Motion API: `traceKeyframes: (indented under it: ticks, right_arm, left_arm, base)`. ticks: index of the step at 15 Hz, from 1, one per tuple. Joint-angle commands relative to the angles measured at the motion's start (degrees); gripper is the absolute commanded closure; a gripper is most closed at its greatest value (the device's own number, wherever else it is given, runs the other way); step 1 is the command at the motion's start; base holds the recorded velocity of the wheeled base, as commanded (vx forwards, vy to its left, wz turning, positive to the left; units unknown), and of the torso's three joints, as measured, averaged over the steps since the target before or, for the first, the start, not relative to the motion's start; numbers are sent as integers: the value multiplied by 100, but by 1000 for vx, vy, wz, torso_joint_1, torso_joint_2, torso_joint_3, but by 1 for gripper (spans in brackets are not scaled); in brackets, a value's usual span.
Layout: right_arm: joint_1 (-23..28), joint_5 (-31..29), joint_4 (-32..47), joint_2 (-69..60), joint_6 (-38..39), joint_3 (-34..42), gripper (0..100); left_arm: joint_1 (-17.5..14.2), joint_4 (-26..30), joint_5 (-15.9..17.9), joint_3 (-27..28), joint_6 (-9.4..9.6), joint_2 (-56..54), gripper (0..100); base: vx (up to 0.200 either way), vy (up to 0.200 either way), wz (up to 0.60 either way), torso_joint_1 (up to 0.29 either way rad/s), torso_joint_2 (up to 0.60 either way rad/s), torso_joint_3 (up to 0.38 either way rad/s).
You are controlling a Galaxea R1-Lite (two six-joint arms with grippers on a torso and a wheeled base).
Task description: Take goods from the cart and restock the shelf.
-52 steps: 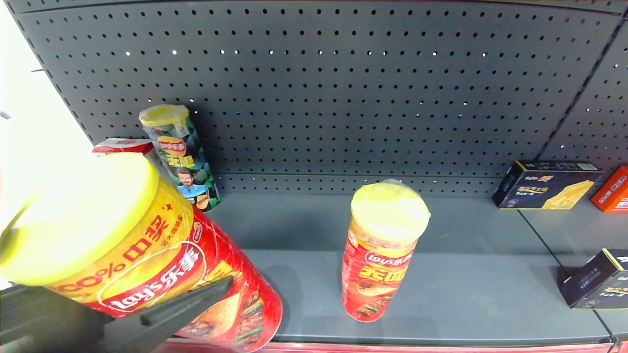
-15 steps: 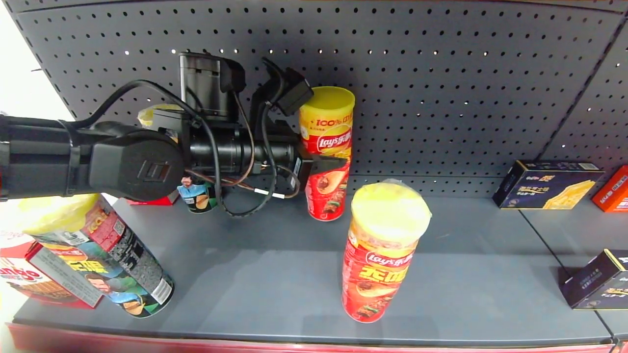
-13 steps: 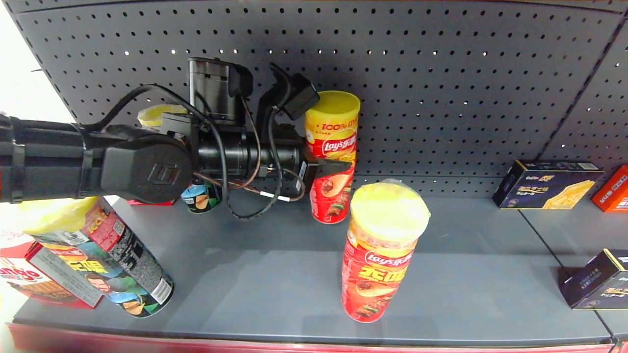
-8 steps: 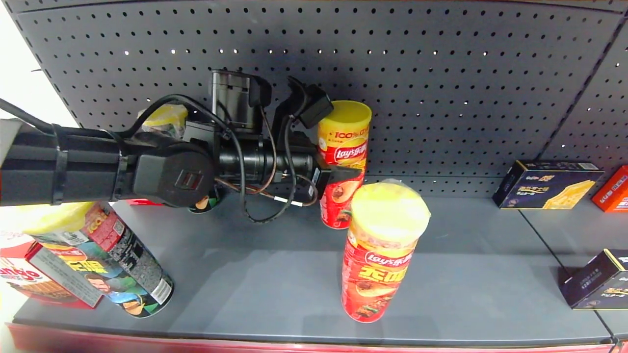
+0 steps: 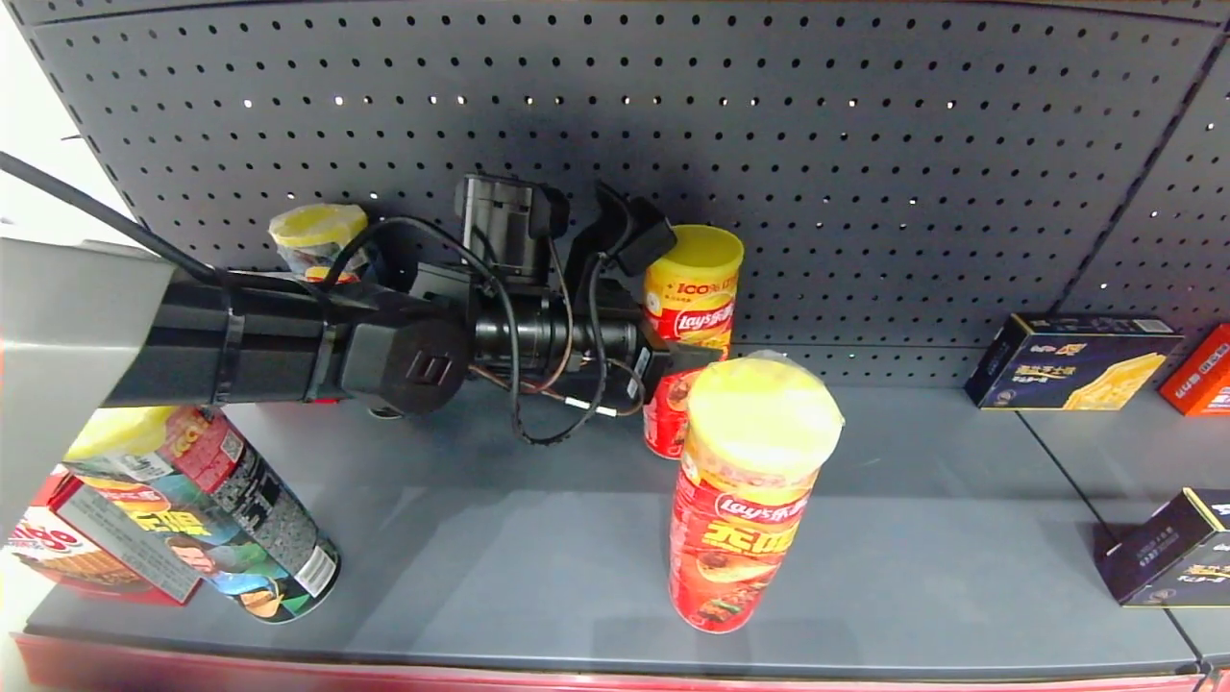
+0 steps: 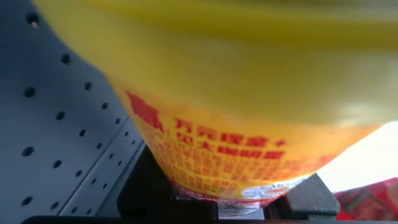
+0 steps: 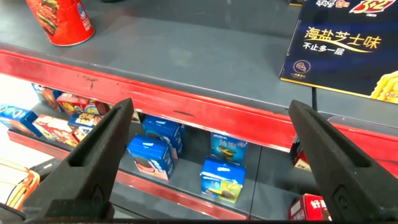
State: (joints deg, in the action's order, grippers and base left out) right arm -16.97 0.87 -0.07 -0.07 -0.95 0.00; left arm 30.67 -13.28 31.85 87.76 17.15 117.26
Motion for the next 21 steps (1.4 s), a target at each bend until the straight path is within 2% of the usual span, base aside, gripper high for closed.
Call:
traceKeyframes:
  ticks: [1,4,5,9,12,14,19,21]
  right_arm:
    - [1,1,-1,7,-2,0,0]
    - [1,1,-1,7,-10,0,0]
    - [1,1,-1,7,-2,0,0]
    - [1,1,-1,7,-2,0,0]
    - [1,1,-1,7,-2,0,0]
    - [1,1,-1,7,-2,0,0]
    - [1,1,-1,7,-2,0,0]
    - [1,1,-1,7,-2,0,0]
  left_arm:
    - [18,-123,5,4,-1,174,100]
    - [44,-193,5,-13,7,218,100]
    - [44,-193,-4,-13,7,209,0]
    - [0,-202,-13,-172,7,-72,0]
    - [-132,-202,-13,-523,69,-573,0]
    - [-193,-254,-39,-910,78,-880,0]
    - [-290,-1089,-74,-2316,78,-1408,0]
    - [-351,-1292,-250,-2755,60,-1522,0]
  base:
    - [0,0,0,0,0,0]
    - [0,0,0,0,0,0]
    - [0,0,0,0,0,0]
    - [0,0,0,0,0,0]
    - [0,0,0,0,0,0]
    - [0,0,0,0,0,0]
    - [0,0,0,0,0,0]
    - [0,0,0,0,0,0]
